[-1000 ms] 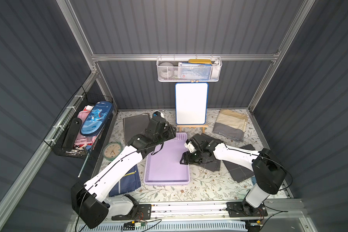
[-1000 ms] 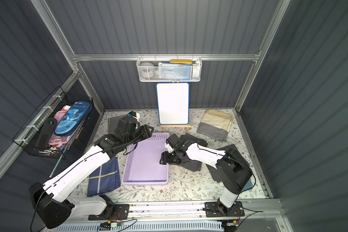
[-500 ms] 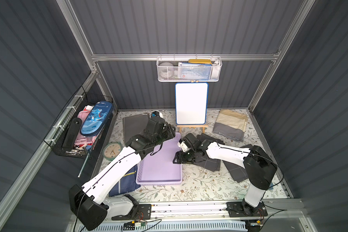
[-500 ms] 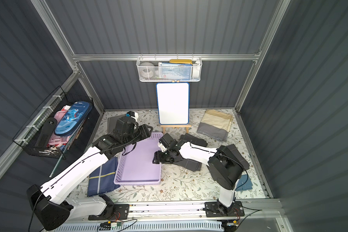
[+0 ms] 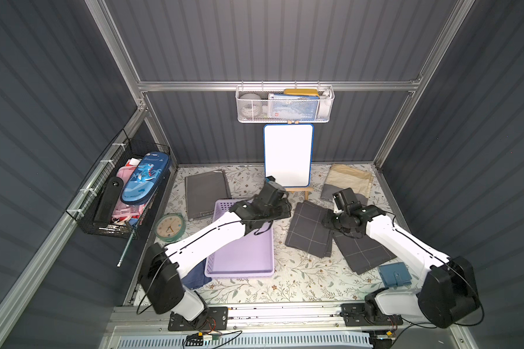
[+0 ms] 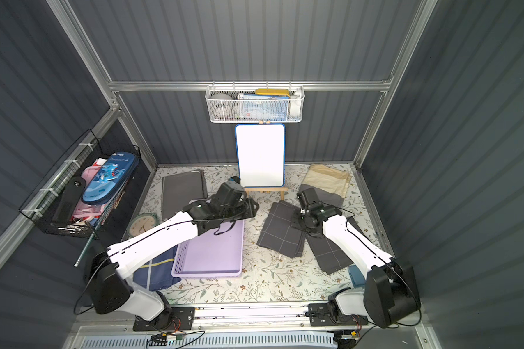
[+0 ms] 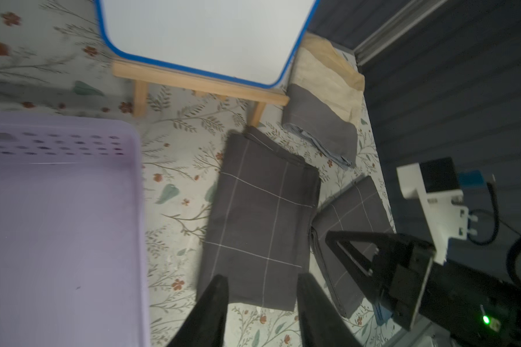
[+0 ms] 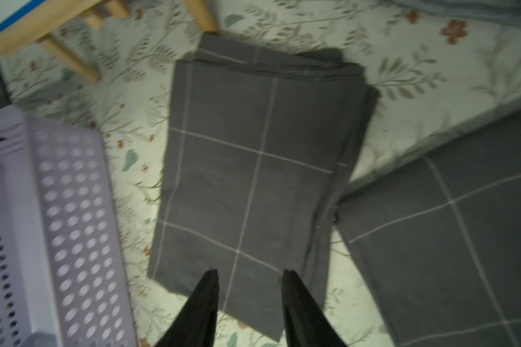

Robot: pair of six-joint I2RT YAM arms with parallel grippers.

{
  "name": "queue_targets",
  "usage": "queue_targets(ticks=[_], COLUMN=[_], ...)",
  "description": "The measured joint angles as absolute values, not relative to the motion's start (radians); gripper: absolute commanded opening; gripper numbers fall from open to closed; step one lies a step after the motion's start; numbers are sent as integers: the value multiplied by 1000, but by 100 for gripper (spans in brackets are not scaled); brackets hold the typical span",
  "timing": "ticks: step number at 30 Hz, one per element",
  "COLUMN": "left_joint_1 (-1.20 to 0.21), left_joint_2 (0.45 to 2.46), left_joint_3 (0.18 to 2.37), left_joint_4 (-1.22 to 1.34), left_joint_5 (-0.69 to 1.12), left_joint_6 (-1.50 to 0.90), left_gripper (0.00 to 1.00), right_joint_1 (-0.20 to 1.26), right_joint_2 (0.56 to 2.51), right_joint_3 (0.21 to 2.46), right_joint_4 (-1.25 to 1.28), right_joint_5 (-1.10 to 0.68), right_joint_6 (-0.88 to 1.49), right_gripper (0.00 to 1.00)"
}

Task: Put the folded pillowcase in the basket
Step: Pick up the pillowcase from the center of the board.

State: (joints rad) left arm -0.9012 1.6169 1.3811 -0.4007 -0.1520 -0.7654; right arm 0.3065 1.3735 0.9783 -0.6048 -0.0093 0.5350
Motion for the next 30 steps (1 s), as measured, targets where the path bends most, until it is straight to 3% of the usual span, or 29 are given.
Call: queue_targets(ticks=[2, 10, 30], left_joint_1=[-944, -976, -977], left_joint_2=[1710, 1936, 2053], left_joint_3=[1425, 1485, 1581], left_joint_4=[-382, -382, -699], left_joint_5=[-142, -141, -233], left_joint_6=[-780, -873, -1051], left_gripper=[44, 51, 59], right_joint_1=[264, 167, 149], right_joint_2=[1429, 1699, 1955], right_joint_3=[1000, 1185, 1330], right_joint_4=[-618, -638, -653], right_joint_5=[18, 58, 64], right_joint_6=[527, 469, 398], right_gripper=[58, 61, 66])
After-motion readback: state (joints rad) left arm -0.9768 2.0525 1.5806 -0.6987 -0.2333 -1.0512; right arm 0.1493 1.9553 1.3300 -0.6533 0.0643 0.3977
